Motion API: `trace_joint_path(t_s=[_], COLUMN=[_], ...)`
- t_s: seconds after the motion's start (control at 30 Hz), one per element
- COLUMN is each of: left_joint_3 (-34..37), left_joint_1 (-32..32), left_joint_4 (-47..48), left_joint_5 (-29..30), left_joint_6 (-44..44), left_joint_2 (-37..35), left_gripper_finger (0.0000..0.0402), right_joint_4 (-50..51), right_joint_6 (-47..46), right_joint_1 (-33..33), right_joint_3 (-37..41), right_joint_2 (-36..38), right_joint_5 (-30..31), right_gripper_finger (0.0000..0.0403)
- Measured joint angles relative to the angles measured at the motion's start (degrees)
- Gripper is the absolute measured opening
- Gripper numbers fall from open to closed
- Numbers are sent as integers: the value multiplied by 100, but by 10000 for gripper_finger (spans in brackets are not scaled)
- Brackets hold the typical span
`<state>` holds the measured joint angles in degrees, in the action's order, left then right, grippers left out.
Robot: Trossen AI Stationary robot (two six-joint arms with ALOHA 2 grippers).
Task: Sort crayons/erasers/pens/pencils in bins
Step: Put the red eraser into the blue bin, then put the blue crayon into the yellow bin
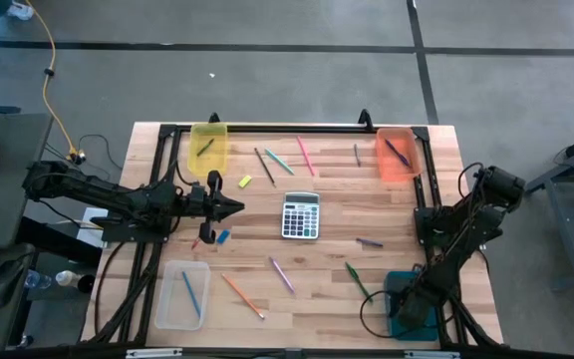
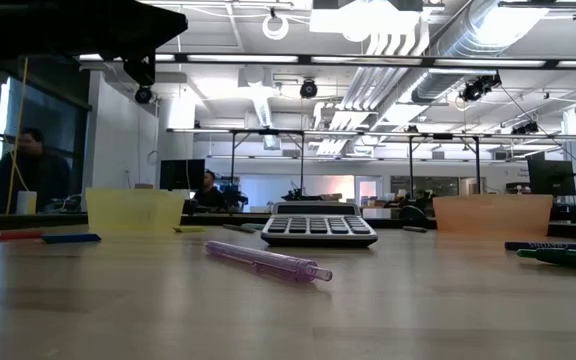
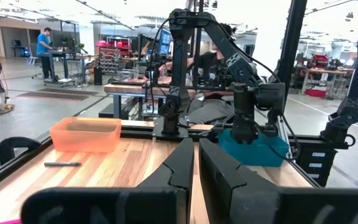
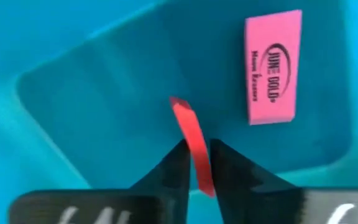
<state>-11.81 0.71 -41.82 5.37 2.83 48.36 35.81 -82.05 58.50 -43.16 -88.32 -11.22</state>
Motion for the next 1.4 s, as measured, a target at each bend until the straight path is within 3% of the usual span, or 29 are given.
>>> trace_joint_path(t_s=[0.23,0.43,0.57,0.7,0.83,0.97,1.17,1.4], left_joint_3=[0,0,0,0,0,0,0,0], left_joint_1=[0,0,0,-2,-2,-2,-2,-2], left_joint_4=[50,53,98,147,179,177,216,308], left_joint_5=[-17,-20,-22,-22,-22,-26,-35,-35], left_joint_6=[-97,-94,-94,-94,-94,-58,-44,12], left_joint_2=[2,2,2,2,2,2,2,2], left_gripper_finger=[16,16,16,16,16,16,16,16], right_joint_4=[502,1353,2073,2859,3229,3202,2221,881], right_joint_6=[40,499,926,1169,1623,2146,3239,3955], right_joint_1=[0,-114,-272,-454,-688,-948,-1499,-2643], right_joint_3=[-225,-955,-1655,-2260,-2677,-2867,-2092,-302], right_joint_2=[-6,-6,-4,-2,54,262,780,1300], right_joint_5=[-106,-229,-216,-156,609,1408,2115,1683], right_gripper_finger=[134,154,133,81,12,14,3,0])
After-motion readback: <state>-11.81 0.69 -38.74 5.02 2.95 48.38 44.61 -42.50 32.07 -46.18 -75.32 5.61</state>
